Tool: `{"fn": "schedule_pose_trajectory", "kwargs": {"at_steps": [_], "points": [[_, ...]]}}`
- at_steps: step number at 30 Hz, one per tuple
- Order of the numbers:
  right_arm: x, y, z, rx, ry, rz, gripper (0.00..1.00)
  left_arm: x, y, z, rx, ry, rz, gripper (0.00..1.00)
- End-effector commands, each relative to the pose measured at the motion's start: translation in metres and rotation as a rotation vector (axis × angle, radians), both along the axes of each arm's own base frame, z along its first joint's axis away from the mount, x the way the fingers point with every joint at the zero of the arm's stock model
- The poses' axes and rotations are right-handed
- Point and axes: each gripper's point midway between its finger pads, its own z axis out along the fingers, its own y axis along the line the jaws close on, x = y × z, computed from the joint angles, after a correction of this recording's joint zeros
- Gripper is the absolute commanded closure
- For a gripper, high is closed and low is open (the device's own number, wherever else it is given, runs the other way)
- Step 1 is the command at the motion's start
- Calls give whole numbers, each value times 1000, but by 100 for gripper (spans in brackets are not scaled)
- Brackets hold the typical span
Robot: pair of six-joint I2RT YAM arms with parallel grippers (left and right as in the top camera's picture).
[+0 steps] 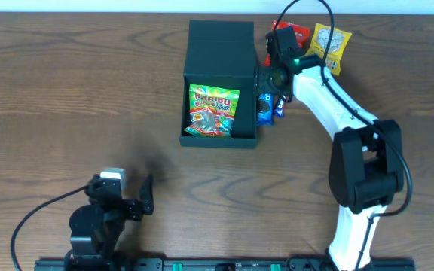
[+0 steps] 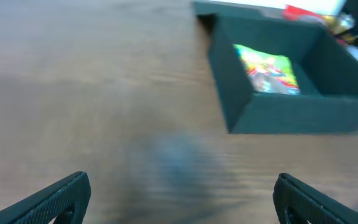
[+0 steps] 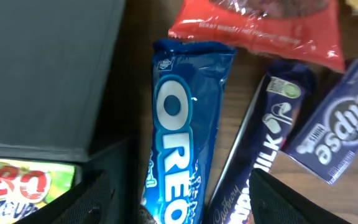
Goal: Pack container
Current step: 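Move the right gripper to the Oreo pack and grasp it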
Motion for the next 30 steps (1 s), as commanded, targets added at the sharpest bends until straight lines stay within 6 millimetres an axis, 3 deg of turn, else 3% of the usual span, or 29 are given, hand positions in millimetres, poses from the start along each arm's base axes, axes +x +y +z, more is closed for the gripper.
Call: {"fn": "schedule_pose_trajectory", "kwargs": {"at_steps": [1,4,9,15,19,27,30], "points": [[0,-8,-11,16,28,36,28,-4,-18,2,130,-64,-177,5],[-1,-7,-21,55,54,53,29,-2,-19,8,137,-92,-184,5],[3,0,-30,82,52,78,31,5,-22,34,138,-207,-193,5],[10,12,-29,120,21,101,32,5,-22,34,51,-180,-162,5],[6,15,-44,129,54,106,32,5,-24,34,45,-181,-174,5],[2,13,-57,118,85,90,42,5,-26,37,41,-192,-185,5],[0,11,-59,107,96,86,53,5,-26,37,41,-192,-185,5]]}}
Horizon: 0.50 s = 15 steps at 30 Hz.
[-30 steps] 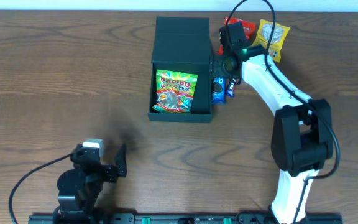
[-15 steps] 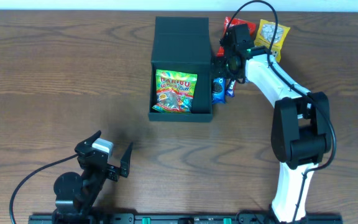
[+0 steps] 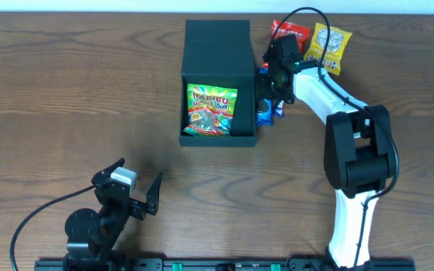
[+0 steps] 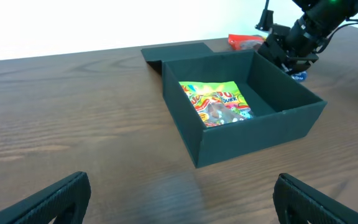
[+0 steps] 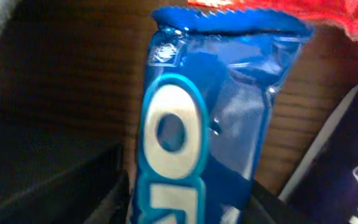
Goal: Pack container
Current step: 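Move the right gripper to the Oreo pack and grasp it, then place the Oreo pack upright beside the Haribo bag in the box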
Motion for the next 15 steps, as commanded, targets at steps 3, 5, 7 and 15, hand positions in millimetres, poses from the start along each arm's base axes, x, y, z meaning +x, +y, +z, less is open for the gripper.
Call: {"fn": "schedule_pose_trajectory", "kwargs": {"at_steps": [3,5,7,15], "points": [[-5,0,-5,-16,25,2,60,0,0,1,-8,-8,-3,5],[-4,-3,1,-18,33,-6,65,0,0,1,-8,-8,-3,5],[2,-8,19,-19,33,-17,69,0,0,1,-8,-8,-3,5],[29,-12,123,-63,-59,-40,74,0,0,1,-8,-8,-3,5]]}}
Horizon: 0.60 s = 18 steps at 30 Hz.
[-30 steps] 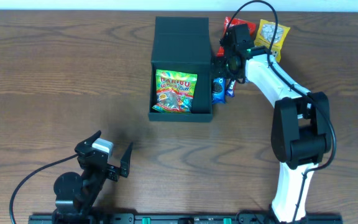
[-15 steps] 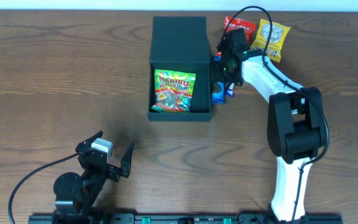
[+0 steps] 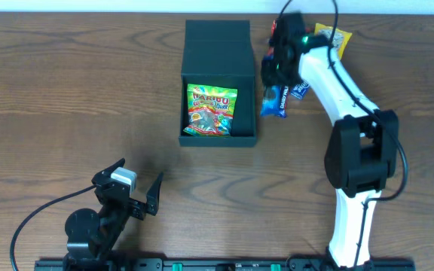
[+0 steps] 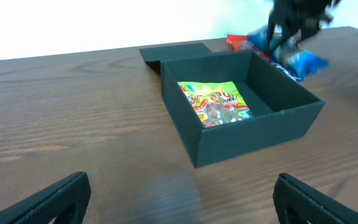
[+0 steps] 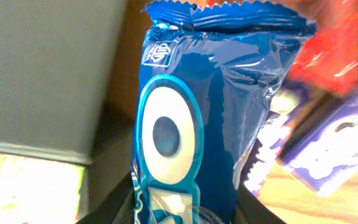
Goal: Pack container
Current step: 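Place the Oreo pack upright beside the Haribo bag in the box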
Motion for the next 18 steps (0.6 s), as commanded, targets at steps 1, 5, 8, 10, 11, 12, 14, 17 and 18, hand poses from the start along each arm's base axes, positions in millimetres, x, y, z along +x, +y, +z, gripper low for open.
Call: {"fn": "schedule_pose_trajectory", "kwargs": {"at_steps": [1,5,8,10,11,12,14,17,18], "points": [[17,3,49,-4,-94,-1,74,0,0,1,-7,-8,0,5],[3,34,73,13,-91,64,73,0,0,1,-6,-7,1,5],[-28,68,59,22,-1,144,75,0,0,1,-6,-7,1,5],[-43,83,48,9,41,167,75,0,0,1,-6,-7,1,5],[-51,88,42,7,68,164,74,0,0,1,-6,-8,0,5],[-58,91,37,4,93,155,74,0,0,1,-6,-7,0,5],[-70,92,26,-2,144,123,74,0,0,1,-6,-8,0,5],[-83,88,10,-16,210,78,74,0,0,1,-6,-8,0,5],[-87,86,4,-22,228,71,74,0,0,1,-6,-8,0,5]]}}
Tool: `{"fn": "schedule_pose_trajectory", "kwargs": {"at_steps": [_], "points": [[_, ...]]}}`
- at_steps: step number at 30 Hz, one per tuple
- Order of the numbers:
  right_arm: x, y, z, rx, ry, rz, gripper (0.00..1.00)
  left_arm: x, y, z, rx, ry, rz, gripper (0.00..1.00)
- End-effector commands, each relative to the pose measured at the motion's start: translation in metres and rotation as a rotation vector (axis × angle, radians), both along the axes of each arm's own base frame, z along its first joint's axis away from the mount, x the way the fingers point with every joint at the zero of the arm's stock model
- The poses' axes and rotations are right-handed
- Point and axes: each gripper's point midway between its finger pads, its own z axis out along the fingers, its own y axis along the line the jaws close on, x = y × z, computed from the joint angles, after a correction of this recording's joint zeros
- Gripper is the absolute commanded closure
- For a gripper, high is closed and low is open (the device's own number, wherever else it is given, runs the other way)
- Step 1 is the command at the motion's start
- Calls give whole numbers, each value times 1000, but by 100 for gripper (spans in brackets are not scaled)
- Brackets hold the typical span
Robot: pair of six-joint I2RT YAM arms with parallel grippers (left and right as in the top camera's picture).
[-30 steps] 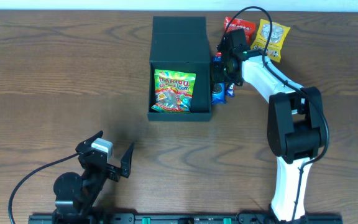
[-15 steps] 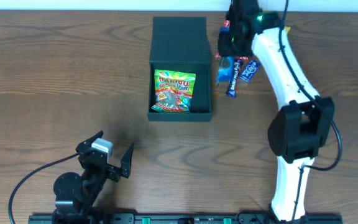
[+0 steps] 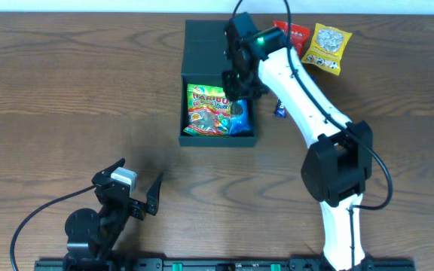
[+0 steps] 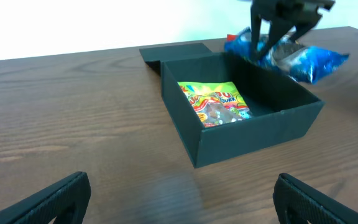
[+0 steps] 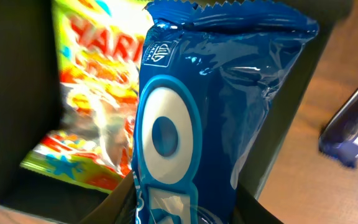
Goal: Pack container
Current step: 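Place the Oreo pack upright beside the Haribo bag in the box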
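Observation:
The dark box [image 3: 218, 38] stands open at the table's back middle, with a Haribo gummy bag [image 3: 209, 111] lying in its near end. My right gripper [image 3: 234, 79] hangs over the box's right side, shut on a blue Oreo pack [image 5: 210, 118] that fills the right wrist view, the Haribo bag [image 5: 98, 93] below it. From the left wrist the Oreo pack [image 4: 303, 59] shows above the box's far right wall [image 4: 278, 81]. My left gripper [image 4: 182, 199] is open and empty over bare wood at the front left.
To the right of the box lie a dark blue bar [image 3: 281, 109], a red packet [image 3: 292, 34] and a yellow snack bag [image 3: 327, 47]. The box's lid flap [image 4: 173, 53] lies flat behind it.
My right gripper has moved left with the Oreo pack, from beside the box's right wall to over the box interior. The left arm has not moved.
My right gripper hovered open over the Oreo pack among the snacks right of the box, then came down around it. It then held the pack lifted beside the box, and now holds it over the box. The left gripper shifted slightly early, then stayed put.

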Motion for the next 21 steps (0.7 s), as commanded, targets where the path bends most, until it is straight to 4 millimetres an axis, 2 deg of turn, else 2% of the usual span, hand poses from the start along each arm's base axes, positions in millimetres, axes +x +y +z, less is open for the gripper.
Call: {"fn": "schedule_pose_trajectory", "kwargs": {"at_steps": [1,4,5,6,8,9,12,16,18,20,21], "points": [[-3,-10,-10,-12,34,-76,74,0,0,1,-6,-7,0,5],[3,-15,-17,-42,5,-101,74,0,0,1,-7,-7,0,5],[6,-16,-16,-49,-7,-102,71,0,0,1,-13,-4,2,5],[7,-16,-16,-51,-12,-103,63,0,0,1,-13,-4,2,5],[6,-17,-16,-52,-11,-102,40,0,0,1,-13,-4,2,5],[6,-17,-16,-52,-11,-102,32,0,0,1,-13,-4,2,5],[8,-16,-11,-46,-22,-99,30,0,0,1,-13,-4,2,5],[20,-15,23,-27,-103,-85,27,0,0,0,-13,-3,2,5],[33,-23,43,-44,-187,-108,23,0,0,0,-13,-3,2,5],[62,-49,73,-85,-343,-181,14,0,0,0,-13,-3,2,5],[73,-61,78,-91,-379,-213,11,0,0,0,-13,0,2,5]]}}
